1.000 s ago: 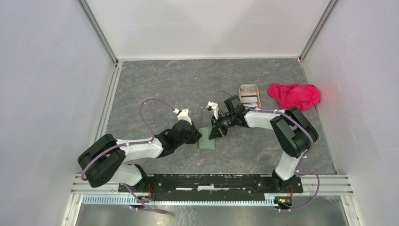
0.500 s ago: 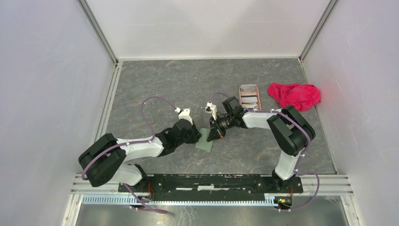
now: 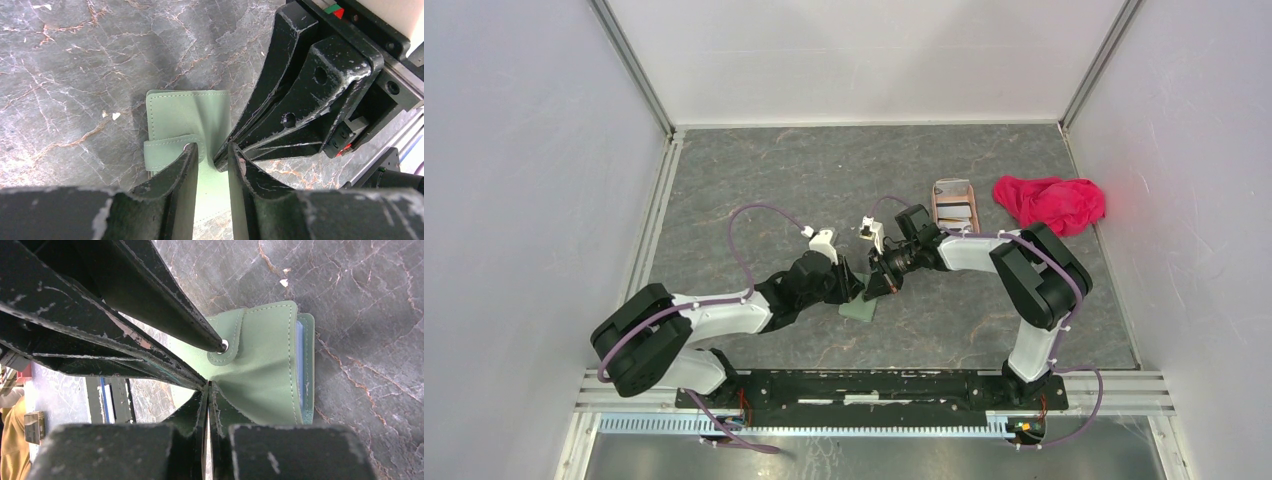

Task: Put the credit cards into the card holder
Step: Close the card holder at the center of the board.

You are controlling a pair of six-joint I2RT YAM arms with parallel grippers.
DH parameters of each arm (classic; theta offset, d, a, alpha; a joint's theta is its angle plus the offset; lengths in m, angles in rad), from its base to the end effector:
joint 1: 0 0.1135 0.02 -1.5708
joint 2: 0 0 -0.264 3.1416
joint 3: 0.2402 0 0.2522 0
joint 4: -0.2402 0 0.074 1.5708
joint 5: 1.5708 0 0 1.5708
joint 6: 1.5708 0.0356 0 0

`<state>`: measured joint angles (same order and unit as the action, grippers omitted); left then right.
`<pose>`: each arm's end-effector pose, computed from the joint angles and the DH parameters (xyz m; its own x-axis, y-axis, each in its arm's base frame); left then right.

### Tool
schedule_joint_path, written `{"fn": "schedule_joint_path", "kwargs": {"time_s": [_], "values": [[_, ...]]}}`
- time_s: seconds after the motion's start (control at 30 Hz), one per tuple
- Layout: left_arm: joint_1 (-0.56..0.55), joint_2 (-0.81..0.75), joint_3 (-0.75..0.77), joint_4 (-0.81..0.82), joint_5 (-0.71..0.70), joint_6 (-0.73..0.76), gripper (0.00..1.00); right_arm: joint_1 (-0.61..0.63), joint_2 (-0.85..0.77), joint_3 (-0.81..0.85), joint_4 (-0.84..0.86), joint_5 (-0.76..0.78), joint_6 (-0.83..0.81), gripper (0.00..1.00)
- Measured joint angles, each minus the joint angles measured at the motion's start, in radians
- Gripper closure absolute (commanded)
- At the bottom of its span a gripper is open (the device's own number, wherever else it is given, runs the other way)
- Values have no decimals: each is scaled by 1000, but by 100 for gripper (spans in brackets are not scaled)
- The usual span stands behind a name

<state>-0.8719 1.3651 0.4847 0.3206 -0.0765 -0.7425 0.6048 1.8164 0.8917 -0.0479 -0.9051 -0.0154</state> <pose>0.1701 -0.1982 0.1631 -0.7396 -0.1677 -0.6518 0.3007 0.7840 -0.5430 0.2585 0.2127 0.1308 -0.6687 -0.4737 -0.5731 -0.7259 0.2490 0.6412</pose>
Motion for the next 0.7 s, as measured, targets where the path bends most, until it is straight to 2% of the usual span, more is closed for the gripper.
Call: {"fn": "schedule_joint_path", "kwargs": {"time_s": [0.17,0.3,0.47,0.7], "values": [[0,-1,0,-3,-3,0,62,0,0,2,-4,0,0,94],[0,-25,0,-23,-8,8,53,0,1,3,-6,1,0,94],[-5,-130,1,-54,-26,54,45,1,1,4,-6,1,0,94],[-5,-171,31,-141,-84,130,47,1,7,10,-10,-2,0,94]]}}
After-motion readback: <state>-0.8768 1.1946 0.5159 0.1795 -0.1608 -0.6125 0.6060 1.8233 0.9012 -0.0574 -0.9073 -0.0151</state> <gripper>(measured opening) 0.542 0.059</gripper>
